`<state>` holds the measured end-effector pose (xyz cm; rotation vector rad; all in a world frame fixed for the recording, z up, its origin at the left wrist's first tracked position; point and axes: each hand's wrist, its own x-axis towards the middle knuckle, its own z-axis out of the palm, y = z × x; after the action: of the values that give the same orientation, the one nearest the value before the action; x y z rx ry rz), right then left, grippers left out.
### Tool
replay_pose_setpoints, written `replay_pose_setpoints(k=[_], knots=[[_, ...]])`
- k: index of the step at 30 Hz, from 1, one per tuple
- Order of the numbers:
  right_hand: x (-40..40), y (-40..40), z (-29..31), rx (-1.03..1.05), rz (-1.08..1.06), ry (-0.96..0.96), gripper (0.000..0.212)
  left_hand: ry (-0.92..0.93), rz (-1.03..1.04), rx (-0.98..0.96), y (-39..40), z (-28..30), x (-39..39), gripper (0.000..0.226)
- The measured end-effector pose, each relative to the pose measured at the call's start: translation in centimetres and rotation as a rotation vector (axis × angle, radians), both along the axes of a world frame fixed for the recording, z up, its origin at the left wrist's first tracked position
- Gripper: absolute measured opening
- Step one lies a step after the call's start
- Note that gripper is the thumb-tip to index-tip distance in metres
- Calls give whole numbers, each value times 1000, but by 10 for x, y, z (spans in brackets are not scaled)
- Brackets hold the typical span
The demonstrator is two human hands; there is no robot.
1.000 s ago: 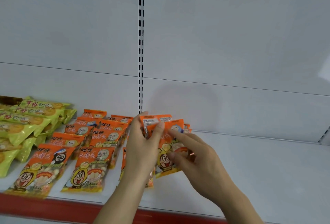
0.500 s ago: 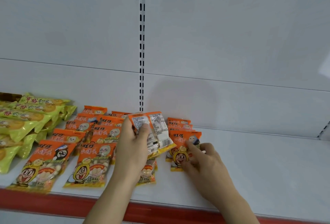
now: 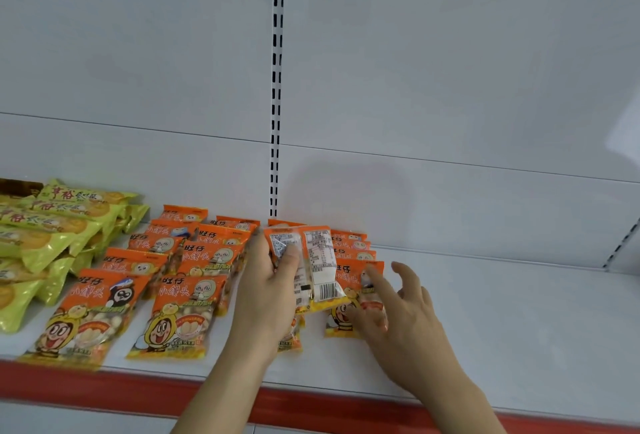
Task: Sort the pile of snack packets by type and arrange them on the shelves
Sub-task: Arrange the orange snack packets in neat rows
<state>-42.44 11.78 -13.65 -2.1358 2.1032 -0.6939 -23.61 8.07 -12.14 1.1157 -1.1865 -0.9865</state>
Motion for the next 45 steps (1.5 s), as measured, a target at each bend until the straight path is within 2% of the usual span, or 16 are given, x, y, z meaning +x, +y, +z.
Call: replay_pose_setpoints(k=[3,6,8,10,12,15,18,22,24,27,30,33,35,38,43,45], knots=[[11,10,15,-231,-50,-335,63,-54,-38,-52,10,14,-6,67],[28,14,27,-189,65,-580,30,-103,-112,-42,20,17,-18,34],[33,15,30,-176,71,-664,17,-127,-114,-32,22,19,-23,32],[32,18,30,-188,6,-799,6,-196,-89,-72,20,17,-24,47],[30,19,27,-315,-57,-753,13,-248,-26,-126,23,20,-24,57],[35,17,17,-614,-4,-457,15,-195,-69,-174,35,20,-34,48],[42,15,0,-782,94,-266,11,-153,-54,-169,35,20,-42,42],[40,19,-8,-801,232,-284,18,-49,-30,-107,22,18,-35,31],[34,20,-1,-815,204,-329,19,-16,-61,-77,19,17,-33,28],[22,18,14,-637,116,-447,40,35,-132,-21,17,18,-31,24],[16,19,15,-344,277,-591,62,115,-176,33,16,26,-33,24],[11,23,10,-348,304,-538,72,134,-206,105,14,33,-35,24],[6,26,11,-321,290,-570,67,59,-233,99,13,32,-35,22],[1,28,18,-163,269,-778,56,-72,-305,87,16,30,-41,18],[-4,37,27,-20,267,-917,60,-164,-230,63,12,25,-46,17],[-6,39,23,-9,280,-928,59,-190,-211,52,9,24,-46,26]])
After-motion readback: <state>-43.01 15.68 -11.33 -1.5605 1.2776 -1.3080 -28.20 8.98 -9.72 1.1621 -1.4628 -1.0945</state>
